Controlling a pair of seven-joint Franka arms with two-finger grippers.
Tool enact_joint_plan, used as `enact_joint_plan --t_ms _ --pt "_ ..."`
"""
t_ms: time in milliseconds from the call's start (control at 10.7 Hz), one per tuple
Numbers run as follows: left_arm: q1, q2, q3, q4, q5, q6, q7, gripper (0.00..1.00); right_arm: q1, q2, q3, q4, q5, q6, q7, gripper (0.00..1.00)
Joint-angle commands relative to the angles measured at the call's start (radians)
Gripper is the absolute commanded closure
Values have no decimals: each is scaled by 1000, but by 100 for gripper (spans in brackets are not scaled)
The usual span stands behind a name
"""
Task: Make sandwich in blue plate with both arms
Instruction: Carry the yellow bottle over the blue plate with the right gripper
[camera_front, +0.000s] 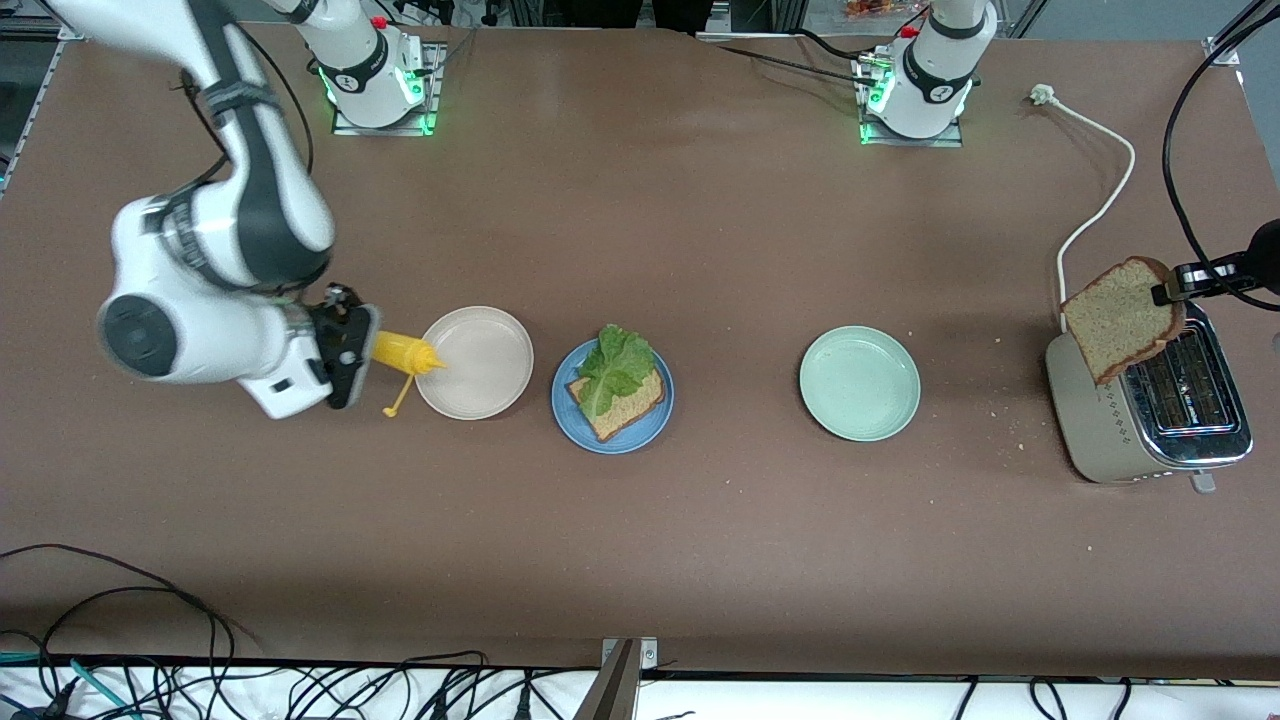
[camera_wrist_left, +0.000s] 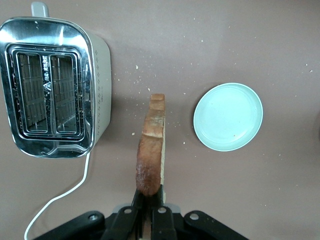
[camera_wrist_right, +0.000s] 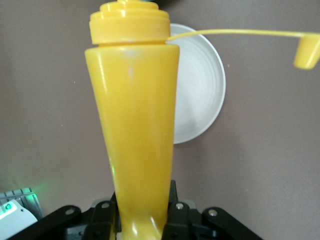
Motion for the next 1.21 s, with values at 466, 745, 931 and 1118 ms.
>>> enact_joint_plan --t_ms 466,745,931,1118 --pt "-3 -7 1 -4 -8 8 -13 100 471 65 -9 16 -563 -24 552 100" --pt "-3 -6 1 -4 -8 8 -13 100 516 162 -7 15 -683 43 555 100" --pt "-3 -6 1 -4 -10 8 -13 100 504 208 -12 15 -683 140 542 100" --pt "-3 -6 1 -4 -10 8 -13 100 499 230 -12 15 -683 171 542 100"
